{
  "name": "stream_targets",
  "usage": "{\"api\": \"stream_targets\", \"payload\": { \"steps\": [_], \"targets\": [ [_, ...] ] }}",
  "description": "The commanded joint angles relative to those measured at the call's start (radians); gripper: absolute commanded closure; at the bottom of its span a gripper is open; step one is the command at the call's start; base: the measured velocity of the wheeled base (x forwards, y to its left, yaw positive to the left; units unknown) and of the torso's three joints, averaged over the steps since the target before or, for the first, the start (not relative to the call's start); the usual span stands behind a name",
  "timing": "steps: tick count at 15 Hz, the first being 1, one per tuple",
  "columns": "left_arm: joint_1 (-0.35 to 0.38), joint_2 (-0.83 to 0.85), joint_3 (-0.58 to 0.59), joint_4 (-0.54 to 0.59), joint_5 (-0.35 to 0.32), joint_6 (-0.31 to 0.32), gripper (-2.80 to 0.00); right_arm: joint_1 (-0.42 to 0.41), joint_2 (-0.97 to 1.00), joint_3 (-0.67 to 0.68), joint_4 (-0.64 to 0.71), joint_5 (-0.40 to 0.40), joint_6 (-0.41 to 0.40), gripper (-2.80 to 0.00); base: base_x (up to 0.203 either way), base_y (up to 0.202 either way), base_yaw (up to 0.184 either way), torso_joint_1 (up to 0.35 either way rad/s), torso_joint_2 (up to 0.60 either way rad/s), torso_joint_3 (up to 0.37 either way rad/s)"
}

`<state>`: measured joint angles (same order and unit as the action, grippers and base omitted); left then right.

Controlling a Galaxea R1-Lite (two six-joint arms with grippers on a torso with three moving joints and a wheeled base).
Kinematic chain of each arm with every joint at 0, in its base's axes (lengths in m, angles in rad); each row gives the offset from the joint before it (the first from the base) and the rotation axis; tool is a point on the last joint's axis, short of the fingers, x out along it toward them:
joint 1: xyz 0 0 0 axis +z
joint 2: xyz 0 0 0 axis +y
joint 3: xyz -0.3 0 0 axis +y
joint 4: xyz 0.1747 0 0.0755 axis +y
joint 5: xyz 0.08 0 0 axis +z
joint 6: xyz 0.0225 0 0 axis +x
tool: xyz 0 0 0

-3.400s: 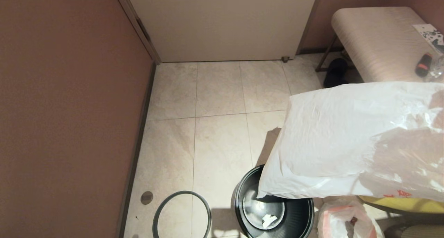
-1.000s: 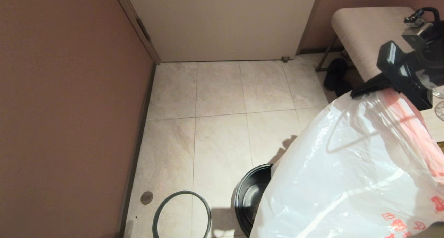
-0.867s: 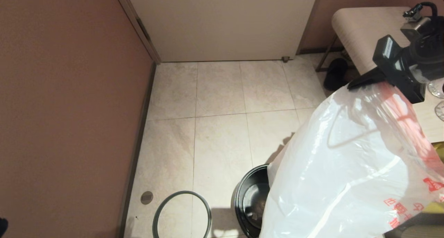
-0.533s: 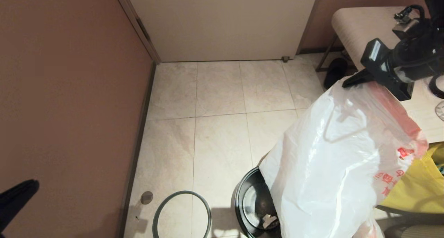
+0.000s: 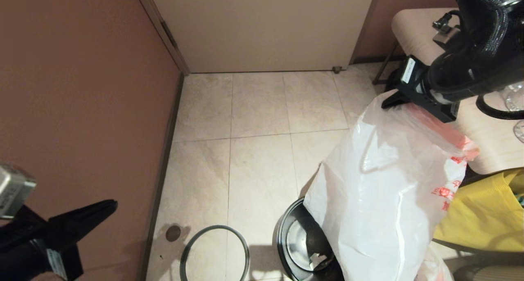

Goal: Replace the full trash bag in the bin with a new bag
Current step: Put the new garbage bag on the trash can

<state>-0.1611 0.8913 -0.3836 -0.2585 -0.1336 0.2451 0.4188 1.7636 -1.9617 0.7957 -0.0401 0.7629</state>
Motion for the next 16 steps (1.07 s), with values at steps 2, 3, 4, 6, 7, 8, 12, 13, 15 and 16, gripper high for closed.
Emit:
{"api": "stream_targets", "payload": {
  "steps": [2, 3, 4, 6, 7, 8, 12, 13, 15, 16],
  "targets": [
    [-0.082, 0.118, -0.006, -0.051, 0.003, -0.014, 0.00, 0.041, 0.003, 0.000, 0.005, -0.007, 0.009, 0.00, 0.000, 0.000, 0.000, 0.000, 0.00, 0.000],
    [-0.106, 0.153, -0.008, -0.065, 0.010, -0.028, 0.00, 0.043, 0.001, 0.000, 0.003, -0.007, 0.010, 0.00, 0.000, 0.000, 0.000, 0.000, 0.00, 0.000],
    [-0.122, 0.176, -0.008, -0.077, 0.018, -0.039, 0.00, 0.044, -0.006, 0.000, 0.003, -0.007, 0.015, 0.00, 0.000, 0.000, 0.000, 0.000, 0.00, 0.000],
    [-0.153, 0.243, -0.007, -0.130, 0.046, -0.063, 0.00, 0.043, -0.025, -0.001, 0.002, -0.009, 0.090, 0.00, 0.000, 0.000, 0.000, 0.000, 0.00, 0.000],
    [-0.170, 0.278, -0.007, -0.163, 0.070, -0.077, 0.00, 0.041, -0.037, -0.002, 0.004, -0.008, 0.136, 0.00, 0.000, 0.000, 0.000, 0.000, 0.00, 0.000],
    [-0.186, 0.312, -0.006, -0.206, 0.101, -0.085, 0.00, 0.039, -0.049, -0.001, 0.007, -0.006, 0.170, 0.00, 0.000, 0.000, 0.000, 0.000, 0.00, 0.000],
    [-0.284, 0.384, 0.010, -0.301, 0.219, -0.106, 0.00, 0.020, -0.097, 0.001, 0.138, -0.003, 0.280, 0.00, 0.000, 0.000, 0.000, 0.000, 0.00, 0.000],
    [-0.311, 0.390, -0.001, -0.302, 0.232, -0.129, 0.00, 0.015, -0.099, 0.001, 0.196, 0.000, 0.301, 0.00, 0.000, 0.000, 0.000, 0.000, 0.00, 0.000],
    [-0.364, 0.427, -0.027, -0.300, 0.263, -0.167, 0.00, 0.010, -0.091, 0.001, 0.294, 0.029, 0.319, 0.00, 0.000, 0.000, 0.000, 0.000, 0.00, 0.000],
    [-0.387, 0.450, -0.037, -0.302, 0.284, -0.177, 0.00, 0.006, -0.082, 0.001, 0.315, 0.047, 0.320, 0.00, 0.000, 0.000, 0.000, 0.000, 0.00, 0.000]
  ]
}}
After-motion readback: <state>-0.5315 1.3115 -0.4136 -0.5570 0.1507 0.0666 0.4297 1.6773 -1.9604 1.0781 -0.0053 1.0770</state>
